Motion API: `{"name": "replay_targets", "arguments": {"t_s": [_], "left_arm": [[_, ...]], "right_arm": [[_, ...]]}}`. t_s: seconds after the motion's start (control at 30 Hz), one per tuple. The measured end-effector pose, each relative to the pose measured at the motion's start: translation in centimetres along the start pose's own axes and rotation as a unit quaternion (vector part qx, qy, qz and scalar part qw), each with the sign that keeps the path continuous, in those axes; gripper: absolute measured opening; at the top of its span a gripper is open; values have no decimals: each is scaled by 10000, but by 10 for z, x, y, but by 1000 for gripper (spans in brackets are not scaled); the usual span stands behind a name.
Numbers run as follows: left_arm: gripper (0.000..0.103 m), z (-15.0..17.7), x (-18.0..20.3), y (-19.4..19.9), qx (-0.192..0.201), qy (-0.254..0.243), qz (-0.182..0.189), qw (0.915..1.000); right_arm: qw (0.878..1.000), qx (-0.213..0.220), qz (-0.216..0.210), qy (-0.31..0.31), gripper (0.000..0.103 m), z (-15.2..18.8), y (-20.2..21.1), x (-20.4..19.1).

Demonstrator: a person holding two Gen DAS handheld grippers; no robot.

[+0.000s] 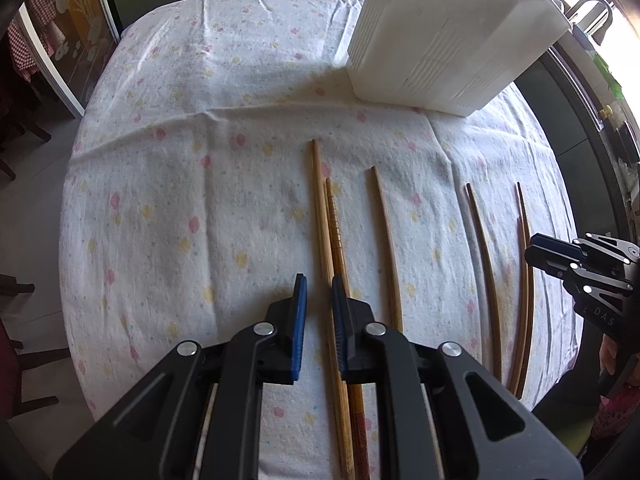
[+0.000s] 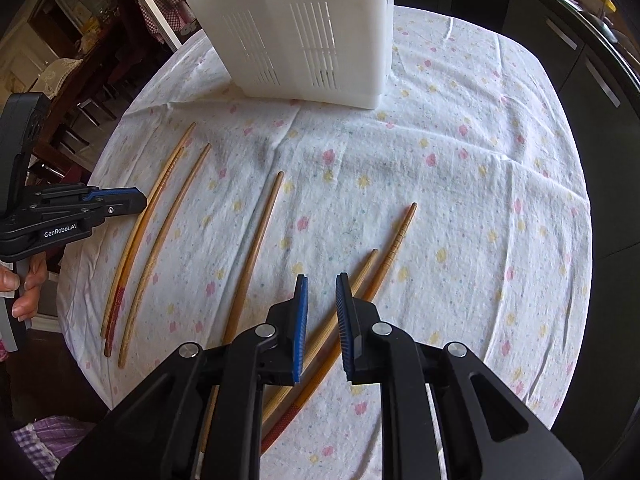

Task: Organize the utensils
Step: 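Grasp another wooden chopstick with the right tool while the left lifts its chopstick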

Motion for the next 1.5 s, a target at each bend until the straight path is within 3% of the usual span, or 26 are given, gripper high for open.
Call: {"name": "replay_targets", "arguments": {"t_s": [0.33,0.6,0.73,0.87,0.9,0.97,1.0,1.2,1.5], "left_arm": [[14,0,19,-9,-100,-336,-331,9988],[9,-6,8,-9,-168,-290,-365,9988],[9,-5,8,-9,-154,-360,-349,9986],[9,-4,11,-11,-110,-410,-331,9986],[9,-2,11,-10,-101,-404,-315,9986],[9,-2,10,-10,-80,-409,-275,9988],[9,-1,9,-9,-59,-405,-249,9989],[7,3,3,5,144,-389,-41,9991],[6,12,14,72,882,-560,198,9943]], "right_arm": [[9998,-137,38,159,15,-12,-13,-15],[9993,-334,-6,186,16,-36,-28,-30],[9986,-487,1,202,28,-47,-39,-42],[9969,-563,374,398,29,-52,-44,-54],[9959,-567,514,475,27,-53,-46,-58],[9951,-585,526,602,10,-54,-46,-65],[9947,-591,573,615,8,-54,-46,-67],[9988,-97,165,442,6,-50,-17,-67],[9954,868,-220,348,6,-20,68,-62]]}}
Point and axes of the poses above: each gripper's, at about its wrist camera, not at the fingertips, and y roughly against the way its jaws point, x to its right, z to its underside, the point moved 2 cm from there along -y, roughly the way its jaws point, and after that the axes turned 8 degrees about y, right-handed, at the moved point
